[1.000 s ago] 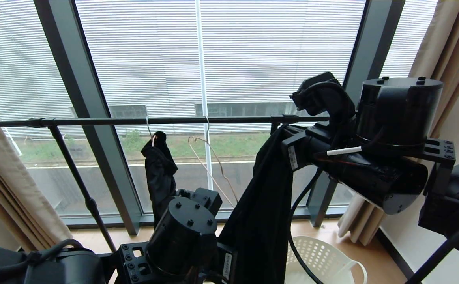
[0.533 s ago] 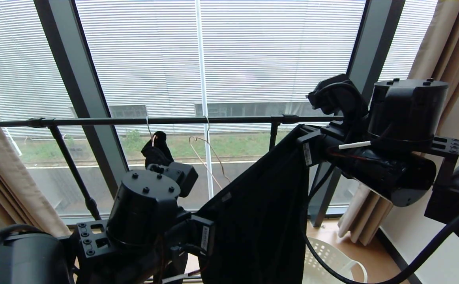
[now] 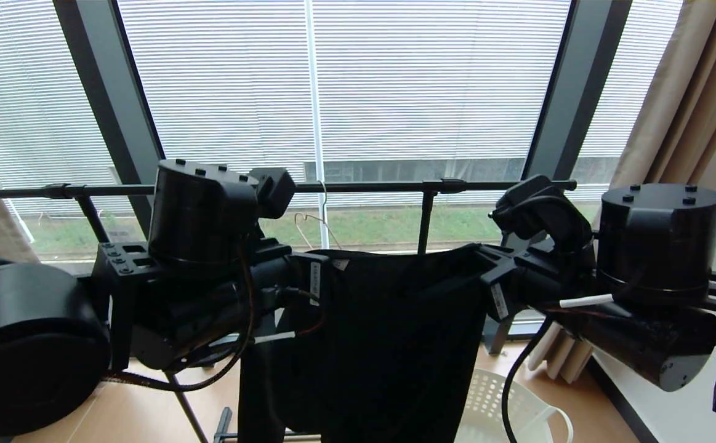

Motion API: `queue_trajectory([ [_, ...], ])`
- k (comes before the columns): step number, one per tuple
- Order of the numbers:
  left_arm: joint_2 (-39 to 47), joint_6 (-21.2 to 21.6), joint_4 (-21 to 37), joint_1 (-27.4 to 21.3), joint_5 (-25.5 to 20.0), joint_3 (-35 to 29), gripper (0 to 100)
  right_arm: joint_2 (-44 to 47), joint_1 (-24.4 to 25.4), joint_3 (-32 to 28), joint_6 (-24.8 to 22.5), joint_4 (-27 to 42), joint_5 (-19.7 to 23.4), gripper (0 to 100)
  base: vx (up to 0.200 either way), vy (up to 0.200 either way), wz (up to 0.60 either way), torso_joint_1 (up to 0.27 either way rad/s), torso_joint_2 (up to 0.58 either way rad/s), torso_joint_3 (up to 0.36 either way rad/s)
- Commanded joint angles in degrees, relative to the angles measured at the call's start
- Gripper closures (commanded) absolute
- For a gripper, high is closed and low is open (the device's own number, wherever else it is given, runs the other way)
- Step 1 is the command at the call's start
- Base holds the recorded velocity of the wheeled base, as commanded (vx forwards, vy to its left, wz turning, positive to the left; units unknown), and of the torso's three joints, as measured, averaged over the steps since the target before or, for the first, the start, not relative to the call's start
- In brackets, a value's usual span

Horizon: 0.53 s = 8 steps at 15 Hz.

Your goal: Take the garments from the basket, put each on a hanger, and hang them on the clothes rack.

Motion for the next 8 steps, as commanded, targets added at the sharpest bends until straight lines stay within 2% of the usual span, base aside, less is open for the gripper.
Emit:
queue_trajectory([
  [1, 2.78, 0.21, 1.07, 0.05, -0.03, -5.16, 100, -1.77, 0.41, 3.47, -1.29, -0.05, 1.83, 0, 0.0, 0.0, 0.0, 0.0, 0.0, 0.0],
  [4, 4.45, 0.47, 3.18, -0.04, 0.06, -8.5, 100, -2.12, 1.81, 8.83, -3.14, -2.95, 5.26, 0, 0.0, 0.0, 0.0, 0.0, 0.0, 0.0],
  [8, 4.54, 0.65, 3.18, -0.04, 0.15, -8.77, 100, -3.0, 1.99, 11.73, -8.67, -3.31, 15.81, 0, 0.0, 0.0, 0.0, 0.0, 0.0, 0.0],
])
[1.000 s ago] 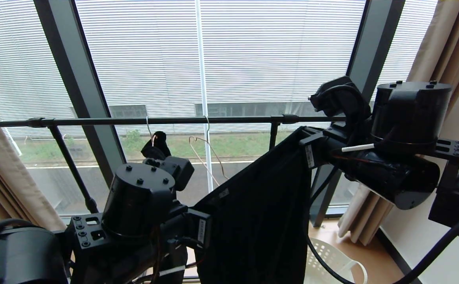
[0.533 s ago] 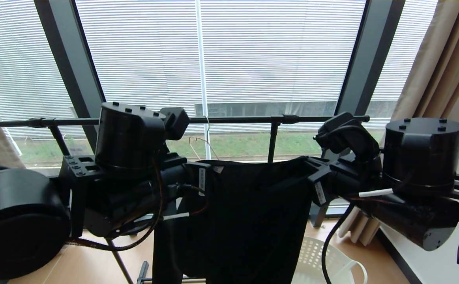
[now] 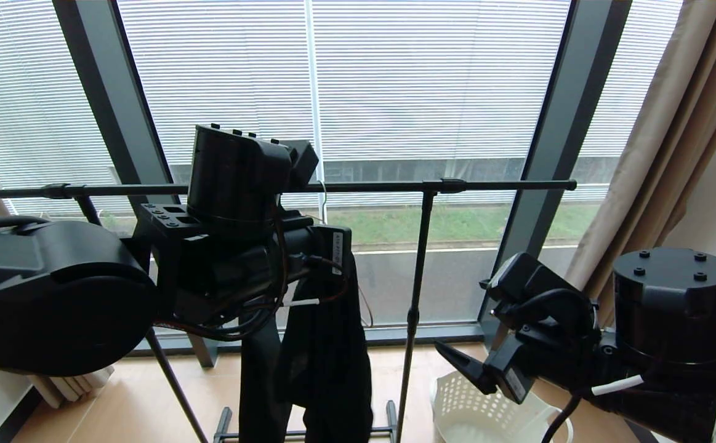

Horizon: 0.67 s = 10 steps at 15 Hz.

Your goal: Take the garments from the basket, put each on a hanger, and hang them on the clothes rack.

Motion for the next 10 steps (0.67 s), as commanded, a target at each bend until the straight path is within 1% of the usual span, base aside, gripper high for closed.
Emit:
queue_trajectory([
  [1, 0.23, -0.03, -0.08, -0.01, 0.1, 0.06, 100, -0.35, 1.01, -0.17, -0.38, -0.14, 2.0, 0, 0.0, 0.0, 0.0, 0.0, 0.0, 0.0],
  [2, 0.15, -0.03, -0.17, -0.19, 0.19, 0.33, 100, 0.71, 4.18, -2.8, -0.21, -0.14, 2.09, 0, 0.0, 0.0, 0.0, 0.0, 0.0, 0.0],
  [3, 0.15, -0.03, -0.17, -0.19, 0.19, 0.42, 100, 1.59, 4.88, -4.04, 0.06, -0.23, 2.09, 0, 0.0, 0.0, 0.0, 0.0, 0.0, 0.0],
  [4, 0.15, -0.03, -0.08, -0.37, 0.19, 0.42, 100, 4.4, 6.46, -7.99, 2.17, -0.23, 1.74, 0, 0.0, 0.0, 0.0, 0.0, 0.0, 0.0],
  [5, 0.15, -0.03, -0.08, -0.37, 0.19, 0.42, 100, 5.81, 7.87, -10.36, 3.84, -0.23, 1.3, 0, 0.0, 0.0, 0.0, 0.0, 0.0, 0.0],
  [6, 0.15, -0.03, -0.08, -0.45, 0.19, 0.5, 100, 7.74, 8.75, -12.91, 5.15, -0.14, -0.02, 0, 0.0, 0.0, 0.0, 0.0, 0.0, 0.0],
  [7, 0.15, -0.03, -0.08, -0.63, 0.28, 0.68, 100, 10.73, 8.75, -15.64, 6.03, -0.23, -2.57, 0, 0.0, 0.0, 0.0, 0.0, 0.0, 0.0],
  [8, 0.15, -0.03, -0.08, -0.98, 0.28, 0.68, 100, 12.05, 8.75, -16.69, 6.47, -0.4, -3.44, 0, 0.0, 0.0, 0.0, 0.0, 0.0, 0.0],
  [9, 0.06, -0.03, -0.08, -1.33, 0.28, 0.68, 100, 14.24, 8.75, -17.48, 7.79, -2.77, -4.24, 0, 0.0, 0.0, 0.0, 0.0, 0.0, 0.0],
  [10, 0.06, -0.03, -0.08, -1.51, 0.36, 0.59, 100, 14.86, 8.75, -17.57, 7.88, -4.27, -4.32, 0, 0.0, 0.0, 0.0, 0.0, 0.0, 0.0],
])
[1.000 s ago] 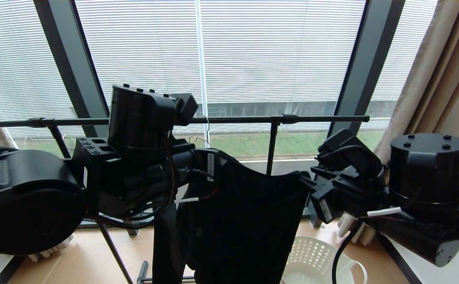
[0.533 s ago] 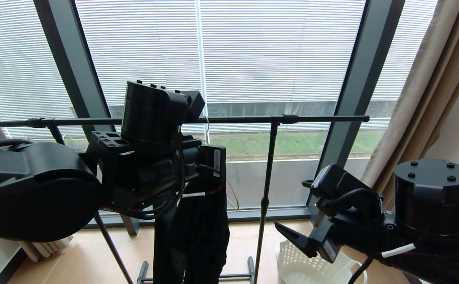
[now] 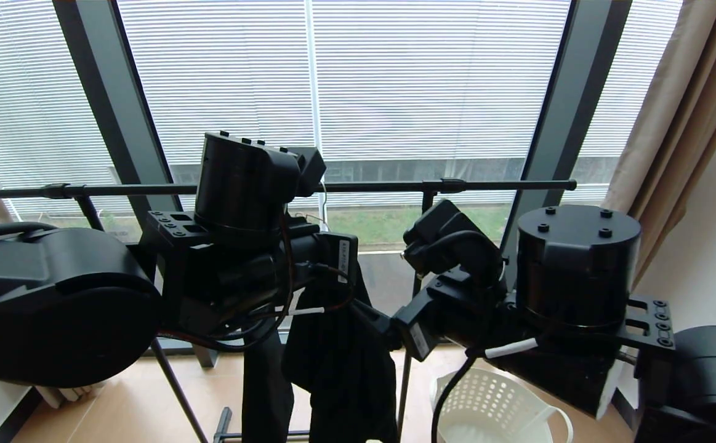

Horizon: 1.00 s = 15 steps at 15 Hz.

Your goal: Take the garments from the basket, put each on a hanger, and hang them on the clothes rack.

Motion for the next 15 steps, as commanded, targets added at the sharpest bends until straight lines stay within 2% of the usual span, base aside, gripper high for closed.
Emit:
queue_trajectory([
  [1, -0.08, -0.03, 0.01, -0.48, 0.06, 0.05, 100, 5.18, 0.15, -1.7, 0.19, -1.31, -0.63, 0, 0.0, 0.0, 0.0, 0.0, 0.0, 0.0],
  [4, -0.16, -0.03, 0.01, -0.74, 0.06, 0.05, 100, 7.03, -2.22, -3.2, 0.19, -1.57, -1.69, 0, 0.0, 0.0, 0.0, 0.0, 0.0, 0.0],
  [9, -0.6, -0.03, -0.08, -0.74, 0.06, -0.04, 100, 7.03, -5.56, -0.73, 0.36, -1.57, -1.25, 0, 0.0, 0.0, 0.0, 0.0, 0.0, 0.0],
  [13, -0.69, 0.05, -0.08, -0.74, 0.06, -0.04, 100, 9.05, -6.09, -0.12, 1.42, -1.66, -1.25, 0, 0.0, 0.0, 0.0, 0.0, 0.0, 0.0],
  [15, -0.87, 0.05, -0.08, -0.66, -0.03, -0.04, 100, 8.87, -6.09, 2.17, 1.42, -1.66, -1.16, 0, 0.0, 0.0, 0.0, 0.0, 0.0, 0.0],
])
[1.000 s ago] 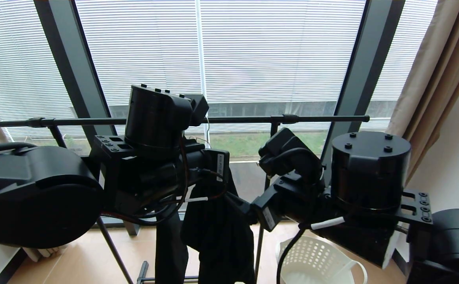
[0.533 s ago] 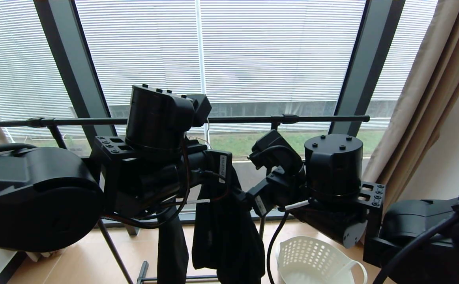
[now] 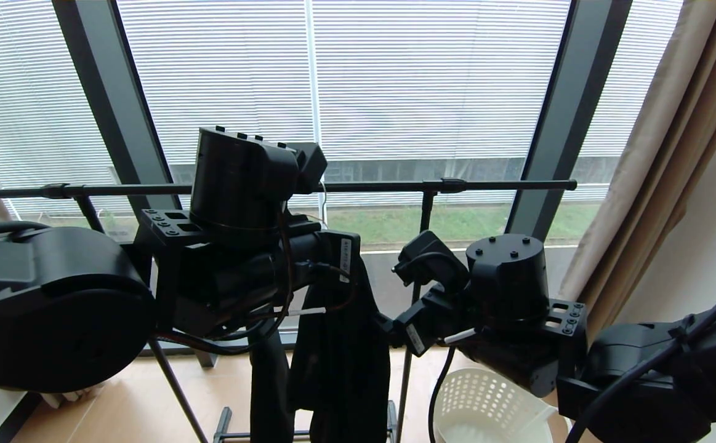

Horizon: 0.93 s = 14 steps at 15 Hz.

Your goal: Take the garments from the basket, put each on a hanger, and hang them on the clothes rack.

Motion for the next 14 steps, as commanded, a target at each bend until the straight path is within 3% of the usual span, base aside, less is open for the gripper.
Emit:
queue_trajectory([
  [1, -0.16, -0.02, -0.03, 0.04, 0.0, 0.02, 100, 0.19, -0.05, 1.38, -0.01, -0.11, 0.29, 0, 0.0, 0.0, 0.0, 0.0, 0.0, 0.0],
  [14, -0.07, 0.42, -0.03, 0.21, -0.09, -0.33, 100, -2.97, -2.95, 5.33, -0.27, -0.03, 2.22, 0, 0.0, 0.0, 0.0, 0.0, 0.0, 0.0],
])
